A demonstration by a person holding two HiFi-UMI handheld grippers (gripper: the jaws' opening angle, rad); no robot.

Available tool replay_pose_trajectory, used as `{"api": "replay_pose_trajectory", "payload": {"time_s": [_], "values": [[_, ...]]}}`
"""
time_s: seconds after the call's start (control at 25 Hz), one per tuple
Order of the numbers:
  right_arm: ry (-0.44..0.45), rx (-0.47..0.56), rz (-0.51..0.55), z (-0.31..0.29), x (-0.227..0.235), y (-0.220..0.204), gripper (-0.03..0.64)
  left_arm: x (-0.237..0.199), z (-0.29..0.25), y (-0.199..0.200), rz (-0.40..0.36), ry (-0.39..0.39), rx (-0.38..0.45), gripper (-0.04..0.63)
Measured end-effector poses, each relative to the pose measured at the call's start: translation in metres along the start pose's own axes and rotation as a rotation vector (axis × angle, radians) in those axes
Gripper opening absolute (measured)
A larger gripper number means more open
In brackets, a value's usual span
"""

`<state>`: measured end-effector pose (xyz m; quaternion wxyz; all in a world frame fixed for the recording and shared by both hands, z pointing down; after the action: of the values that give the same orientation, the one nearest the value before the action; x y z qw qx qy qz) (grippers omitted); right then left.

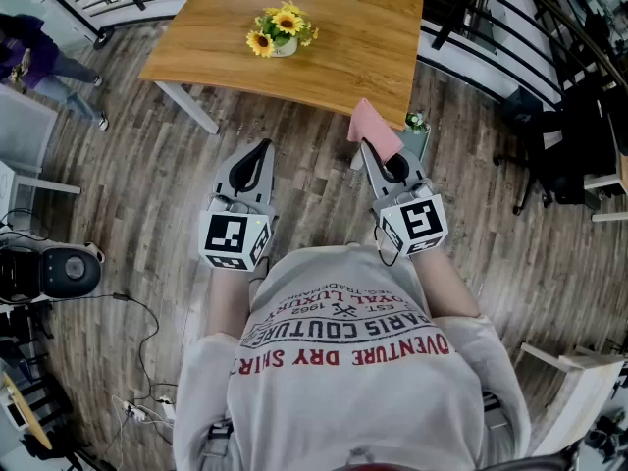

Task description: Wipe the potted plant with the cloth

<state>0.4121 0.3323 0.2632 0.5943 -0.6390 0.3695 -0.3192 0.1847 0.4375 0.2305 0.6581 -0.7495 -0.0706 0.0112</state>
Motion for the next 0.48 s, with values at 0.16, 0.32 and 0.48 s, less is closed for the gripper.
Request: {"api": "replay_pose_trajectory", "payload": {"time_s": [0.16, 0.32, 0.48], "values": [[0.001, 0.002, -0.005, -0.002, -0.002, -0.001, 0.034, -0.003, 0.0, -0.002, 0.016, -0.002, 0.001, 0.015], [0.005, 0.0, -0.012, -0.005, -0.01, -0.001, 0.034, -0.007, 0.003, -0.004, 0.021, -0.01, -0.001, 0.015], [-0.006, 0.005, -0.017, -0.008, -0.024, -0.002, 0.034, -0.014, 0.012, -0.006, 0.021, -0.019, -0.003, 0.015]]}}
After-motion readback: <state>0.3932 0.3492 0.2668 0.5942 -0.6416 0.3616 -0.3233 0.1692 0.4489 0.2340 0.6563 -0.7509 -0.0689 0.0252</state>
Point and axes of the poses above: the fingertips, and each gripper's own axes: z backward along the fingers, x to its right, y out of its top, the point moved 9 cm from there along z, backward along the fingers, and after that the axes turned 1 degree about -z, right-handed, at the moved point
